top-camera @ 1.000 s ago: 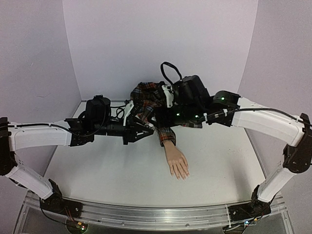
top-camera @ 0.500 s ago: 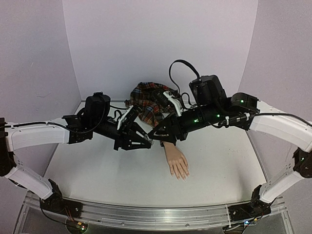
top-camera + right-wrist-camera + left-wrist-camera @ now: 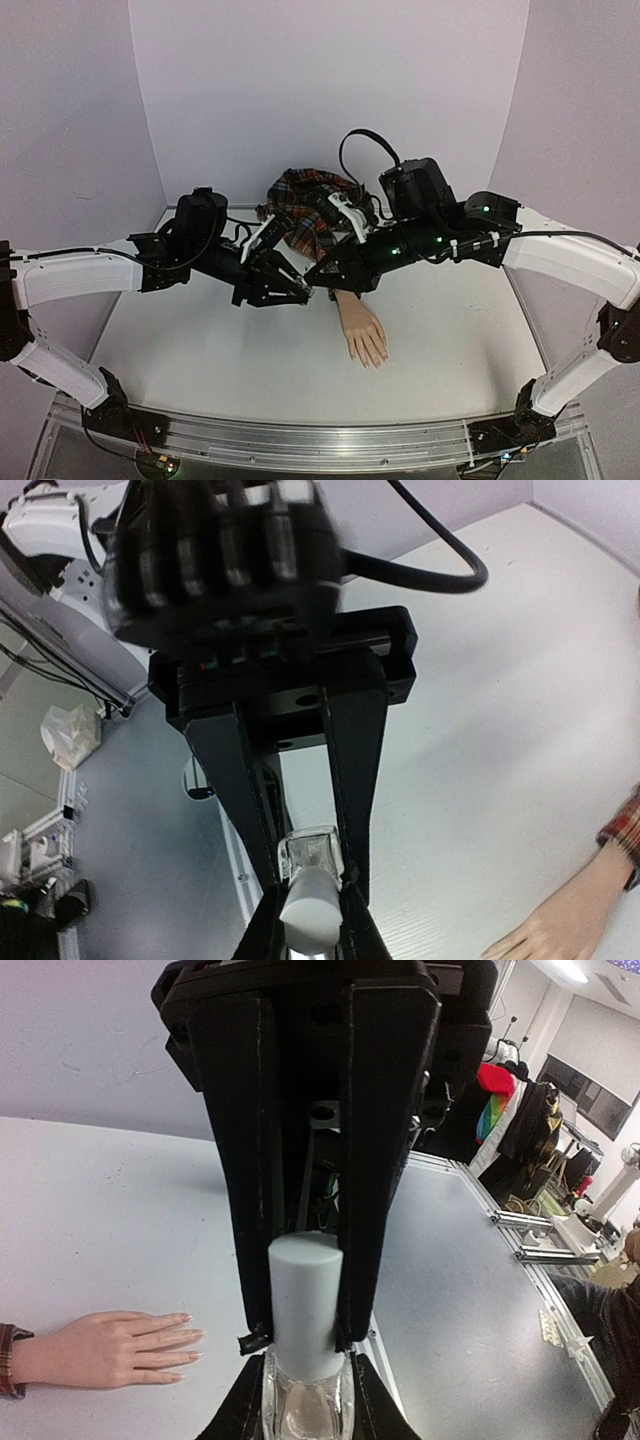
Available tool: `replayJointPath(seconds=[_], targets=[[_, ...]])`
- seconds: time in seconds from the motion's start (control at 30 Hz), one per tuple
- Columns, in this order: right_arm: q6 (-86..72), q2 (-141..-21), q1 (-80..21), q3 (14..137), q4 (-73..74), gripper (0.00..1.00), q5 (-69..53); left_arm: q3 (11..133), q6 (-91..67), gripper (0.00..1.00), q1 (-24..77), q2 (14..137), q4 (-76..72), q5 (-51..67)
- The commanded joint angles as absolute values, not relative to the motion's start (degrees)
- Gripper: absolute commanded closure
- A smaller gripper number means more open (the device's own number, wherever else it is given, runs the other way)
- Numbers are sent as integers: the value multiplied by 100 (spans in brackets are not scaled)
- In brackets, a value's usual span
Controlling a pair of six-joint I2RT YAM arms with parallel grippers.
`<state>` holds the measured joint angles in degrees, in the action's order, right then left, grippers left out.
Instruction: Paint the nails
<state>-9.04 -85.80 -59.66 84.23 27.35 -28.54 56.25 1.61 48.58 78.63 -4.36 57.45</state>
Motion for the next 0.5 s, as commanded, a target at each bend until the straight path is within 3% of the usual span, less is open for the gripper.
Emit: replayJointPath(seconds=[0.0, 0.13, 0.27, 0.37, 0.47], targets=[[-1079, -8741, -5992, 8647, 2506, 100, -2817, 5963, 267, 100, 4867, 7824, -731, 4959], [-1884, -8914, -6030, 8550, 2245, 100, -1431, 5827, 116, 100, 4869, 7775, -950, 2465], [-3505, -9396, -6126, 8805, 2442, 100, 1027, 5909, -186, 100, 4875, 8073, -1155, -396], [-4136, -9738, -6288, 9071, 2554, 100, 1759, 6414, 169, 100, 5070, 8516, -763, -1172], [-4132, -9844, -6341, 9250, 2546, 100, 1904, 6380, 469, 100, 5242, 8588, -859, -964]])
